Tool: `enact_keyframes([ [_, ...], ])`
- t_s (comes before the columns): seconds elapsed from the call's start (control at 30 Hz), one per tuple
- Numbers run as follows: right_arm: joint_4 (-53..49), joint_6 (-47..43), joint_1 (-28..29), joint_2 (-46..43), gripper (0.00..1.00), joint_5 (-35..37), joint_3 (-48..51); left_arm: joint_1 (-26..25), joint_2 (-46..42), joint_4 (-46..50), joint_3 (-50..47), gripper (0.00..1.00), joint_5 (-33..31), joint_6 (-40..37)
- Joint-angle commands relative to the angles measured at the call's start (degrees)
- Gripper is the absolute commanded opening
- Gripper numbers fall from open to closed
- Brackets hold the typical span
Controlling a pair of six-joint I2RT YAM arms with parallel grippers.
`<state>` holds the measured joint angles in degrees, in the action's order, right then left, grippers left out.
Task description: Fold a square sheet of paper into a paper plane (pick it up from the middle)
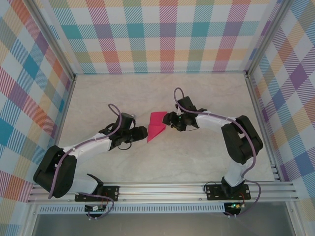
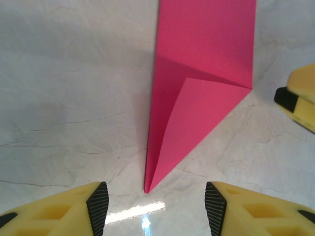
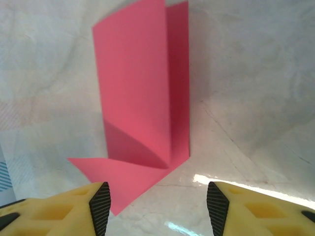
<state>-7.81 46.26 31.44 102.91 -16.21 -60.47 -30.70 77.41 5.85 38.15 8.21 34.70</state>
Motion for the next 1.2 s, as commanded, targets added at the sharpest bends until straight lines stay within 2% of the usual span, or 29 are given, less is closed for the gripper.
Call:
enact_keyframes([
  [0.0, 4.9, -0.5, 0.3, 3.0, 0.52, -6.1, -0.9, -0.4, 0.7, -1.1, 1.1, 0.62, -3.1, 1.0],
  [0.27, 9.1, -1.7, 0.4, 6.6, 0.44, -9.3, -2.5, -0.4, 0.7, -1.5, 0.8, 0.75, -4.6, 1.6],
  [0.4, 10.4, -3.0, 0.5, 8.7, 0.41, -13.8, -4.2, -0.4, 0.7, -1.0, 1.0, 0.81, -5.5, 1.9],
  [0.5, 12.5, -3.3, 0.5, 9.2, 0.41, -16.6, -3.8, -0.2, 0.3, -0.8, 0.7, 0.85, -5.8, 2.4],
  [0.67, 12.7, -5.3, 0.7, 9.5, 0.40, -17.3, -3.8, 0.4, 0.1, -0.8, 0.4, 0.89, -4.9, 3.0],
  [0.77, 10.8, -6.8, 0.9, 10.3, 0.36, -16.4, -4.7, 0.8, -0.3, -1.1, 0.0, 0.91, -4.4, 3.3],
  [0.93, 9.4, -6.0, 1.0, 10.8, 0.16, -14.7, -5.4, 1.1, -1.8, -1.5, -0.6, 0.96, -4.0, 2.9],
  [1.0, 8.8, -4.4, 1.1, 9.3, 0.09, -12.0, -4.5, 1.1, -2.3, -1.8, -0.8, 0.98, -3.3, 1.5],
  [1.17, 6.2, 1.3, 1.5, 1.2, 0.05, -3.6, 0.4, 0.9, -4.2, -3.7, -1.6, 1.00, -1.1, -3.6],
])
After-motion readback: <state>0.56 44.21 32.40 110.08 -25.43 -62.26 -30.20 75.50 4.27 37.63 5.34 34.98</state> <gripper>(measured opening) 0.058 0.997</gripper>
